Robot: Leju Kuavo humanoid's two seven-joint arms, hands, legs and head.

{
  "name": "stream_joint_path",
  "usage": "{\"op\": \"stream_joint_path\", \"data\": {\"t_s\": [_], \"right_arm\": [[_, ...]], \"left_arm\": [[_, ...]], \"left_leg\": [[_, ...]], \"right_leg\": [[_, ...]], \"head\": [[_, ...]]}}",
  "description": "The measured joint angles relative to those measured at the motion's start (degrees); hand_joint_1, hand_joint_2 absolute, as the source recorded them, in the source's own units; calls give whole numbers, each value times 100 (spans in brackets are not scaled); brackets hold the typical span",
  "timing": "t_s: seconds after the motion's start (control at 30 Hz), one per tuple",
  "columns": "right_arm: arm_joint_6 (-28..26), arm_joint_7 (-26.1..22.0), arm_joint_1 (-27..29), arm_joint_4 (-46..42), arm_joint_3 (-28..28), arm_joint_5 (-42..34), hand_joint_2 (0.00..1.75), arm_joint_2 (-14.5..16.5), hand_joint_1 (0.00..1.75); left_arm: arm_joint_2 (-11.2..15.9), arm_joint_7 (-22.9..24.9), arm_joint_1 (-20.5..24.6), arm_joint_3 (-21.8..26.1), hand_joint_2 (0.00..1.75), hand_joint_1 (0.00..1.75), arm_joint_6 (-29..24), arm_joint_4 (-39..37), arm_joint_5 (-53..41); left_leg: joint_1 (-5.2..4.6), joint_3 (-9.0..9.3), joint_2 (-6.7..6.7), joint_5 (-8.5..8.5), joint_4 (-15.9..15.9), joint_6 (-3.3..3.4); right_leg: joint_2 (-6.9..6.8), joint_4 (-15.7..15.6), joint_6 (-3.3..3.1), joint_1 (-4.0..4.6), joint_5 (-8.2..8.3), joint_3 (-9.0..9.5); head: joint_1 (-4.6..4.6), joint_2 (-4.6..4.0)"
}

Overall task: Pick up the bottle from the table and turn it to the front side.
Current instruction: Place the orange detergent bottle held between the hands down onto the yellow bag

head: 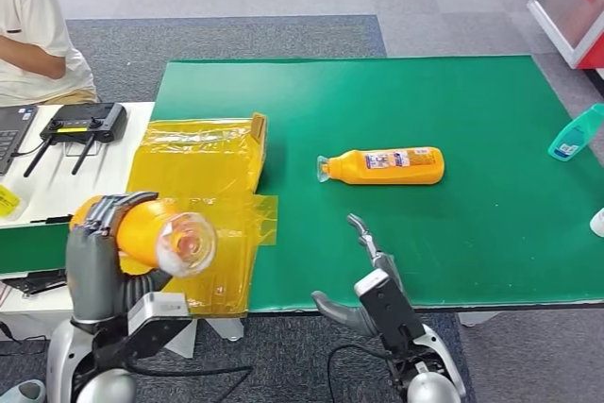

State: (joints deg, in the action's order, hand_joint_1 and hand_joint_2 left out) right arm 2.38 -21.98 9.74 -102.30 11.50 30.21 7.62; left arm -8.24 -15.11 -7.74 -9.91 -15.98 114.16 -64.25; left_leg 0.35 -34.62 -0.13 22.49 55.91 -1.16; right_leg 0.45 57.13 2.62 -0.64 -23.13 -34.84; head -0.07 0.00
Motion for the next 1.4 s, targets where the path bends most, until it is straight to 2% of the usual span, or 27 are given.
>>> {"op": "stream_joint_path", "data": {"t_s": [0.13,0.27,0.47,0.67,0.83,1.03,1.4], "right_arm": [[66,-408,-152,76,13,-57,175,-25,0],[106,-671,-351,116,98,-170,175,-71,0],[103,-1012,-478,119,257,-213,175,-165,0],[75,-1162,-574,119,455,-149,175,-284,0],[62,-1180,-651,120,581,-127,175,-343,0],[62,-1195,-781,121,716,-128,175,-378,0],[103,-1228,-1049,84,925,-329,175,-398,0]], "left_arm": [[333,130,490,214,175,175,624,-762,77],[746,511,1206,339,175,175,1089,-1601,-230],[1180,911,2030,449,175,175,1437,-2717,-661],[1504,1195,2717,471,175,175,1423,-3914,-1335],[1477,1160,2989,567,175,175,1413,-4554,-1198],[1273,1123,3308,693,175,175,1427,-5035,-1036],[616,1081,3807,690,175,175,1422,-5971,-1231]], "left_leg": [[1,-1,0,-11,0,-9],[3,-3,1,-22,0,-11],[3,-6,1,-25,0,-9],[3,-7,1,-25,0,-8],[3,-10,1,-25,0,-8],[2,-11,1,-25,0,-8],[2,-13,1,-30,1,-7]], "right_leg": [[0,0,-7,3,8,-5],[1,2,-10,6,17,-8],[1,4,-9,7,18,-9],[1,4,-9,7,18,-10],[0,4,-9,7,17,-13],[0,4,-9,6,18,-13],[0,4,-9,5,22,-15]], "head": [[-1,0],[-2,0],[-2,0],[-1,0],[-1,0],[-1,0],[-1,0]]}}
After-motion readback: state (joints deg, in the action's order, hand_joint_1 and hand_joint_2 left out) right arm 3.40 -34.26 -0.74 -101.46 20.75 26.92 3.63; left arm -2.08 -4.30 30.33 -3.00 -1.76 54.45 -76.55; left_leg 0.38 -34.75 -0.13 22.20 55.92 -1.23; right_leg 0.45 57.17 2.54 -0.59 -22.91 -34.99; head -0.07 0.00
